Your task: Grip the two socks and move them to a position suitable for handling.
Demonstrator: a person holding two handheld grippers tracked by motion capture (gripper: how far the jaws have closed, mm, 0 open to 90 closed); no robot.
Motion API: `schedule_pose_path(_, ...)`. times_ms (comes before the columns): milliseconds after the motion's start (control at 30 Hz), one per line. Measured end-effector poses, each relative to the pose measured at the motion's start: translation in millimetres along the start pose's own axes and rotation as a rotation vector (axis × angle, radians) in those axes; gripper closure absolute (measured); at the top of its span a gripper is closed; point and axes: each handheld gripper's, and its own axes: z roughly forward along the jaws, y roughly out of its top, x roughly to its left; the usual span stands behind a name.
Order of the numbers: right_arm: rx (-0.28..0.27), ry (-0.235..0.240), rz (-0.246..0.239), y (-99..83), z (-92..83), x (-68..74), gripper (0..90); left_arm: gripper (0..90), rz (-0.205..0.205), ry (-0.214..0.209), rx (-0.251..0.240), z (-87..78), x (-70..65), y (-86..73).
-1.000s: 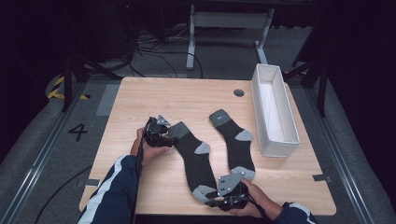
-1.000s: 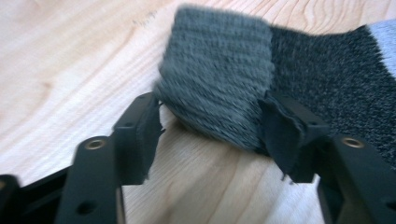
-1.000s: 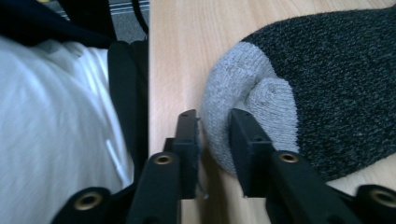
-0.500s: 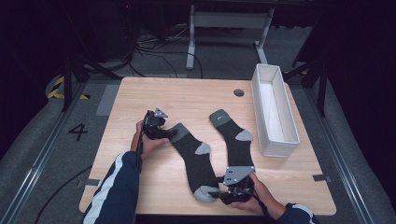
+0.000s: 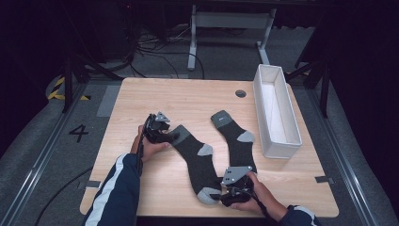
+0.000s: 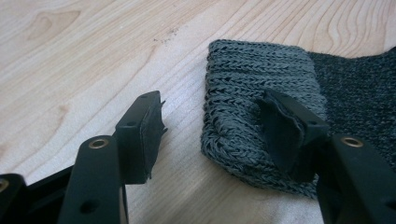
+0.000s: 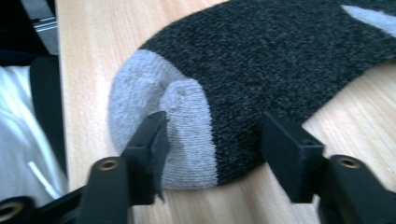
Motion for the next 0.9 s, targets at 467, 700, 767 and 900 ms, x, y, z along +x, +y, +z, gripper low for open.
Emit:
schedule_pose_path(467,-0.011,0.09,0.022,-3.5,-0.9,-8.4,71.7,70.4,0.061,-0.059,0.013,-2.7,-6.2,1.4)
schedule_pose_path(700,-0.017,0.071,-0.008,-2.6,-2.5,-7.2,76.5,77.4,0.111,-0.033,0.011,-4.2,-10.5,1.7)
schedule_pose_path(767,-0.02,0.069,-0.011,-2.3,-3.1,-7.1,76.7,77.8,0.101,-0.03,0.007,-4.6,-10.6,1.3)
schedule_pose_path(900,-0.022,0.054,-0.02,-1.2,-5.2,-8.0,76.9,79.5,0.114,0.011,-0.026,-6.2,-12.8,1.5)
